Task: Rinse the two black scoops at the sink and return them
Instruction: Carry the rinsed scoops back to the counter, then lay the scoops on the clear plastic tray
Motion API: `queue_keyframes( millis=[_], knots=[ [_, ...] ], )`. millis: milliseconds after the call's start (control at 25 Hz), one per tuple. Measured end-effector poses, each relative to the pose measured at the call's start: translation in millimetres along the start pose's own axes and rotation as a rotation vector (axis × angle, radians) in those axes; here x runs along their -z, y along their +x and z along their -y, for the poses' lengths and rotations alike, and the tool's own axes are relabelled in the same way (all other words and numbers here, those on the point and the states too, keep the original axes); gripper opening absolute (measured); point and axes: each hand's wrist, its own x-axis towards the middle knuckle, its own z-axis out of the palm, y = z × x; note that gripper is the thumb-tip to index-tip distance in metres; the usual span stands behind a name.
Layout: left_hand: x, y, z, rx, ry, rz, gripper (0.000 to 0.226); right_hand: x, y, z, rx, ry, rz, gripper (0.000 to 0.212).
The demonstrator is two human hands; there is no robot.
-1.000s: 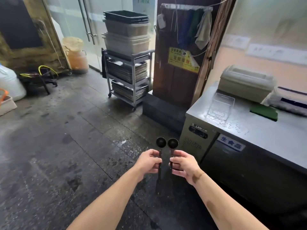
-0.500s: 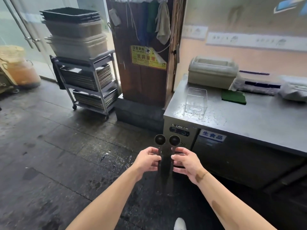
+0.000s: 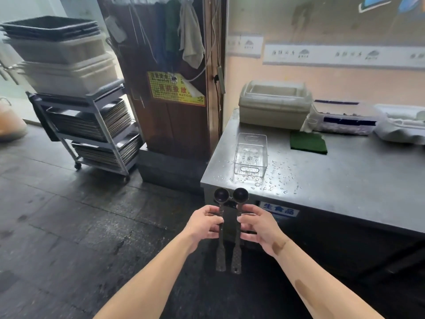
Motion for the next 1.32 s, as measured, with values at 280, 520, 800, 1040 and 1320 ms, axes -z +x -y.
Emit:
queue_keyframes(
  millis=[280,520,800,1040,1320],
  knots=[
    [-42.9,71.9,-51.5,-0.017,-0.028,0.02,0.027,62.5,61.4,46.3,-0.011,0.035,-0.013,0.034],
    [-69.1,127.9,-79.5,-0.016,-0.021,0.062,0.031,94.2,111.4,67.1,-0.034,0.094,-0.03,0.035],
    [-77.8,201.7,-104.7,0.019,-0.007,0.091,0.032,115.2,179.7,85.9,-0.058,0.162,-0.086,0.039],
    [-73.0,280.1,-130.2,0.034,0.02,0.108,0.03,121.5,252.2,114.1,-0.065,0.145,-0.129,0.036],
    [-67.0,361.7,-158.3,0.064,0.032,0.105,0.028,119.0,339.9,147.8,-0.16,0.137,-0.212,0.039]
  ],
)
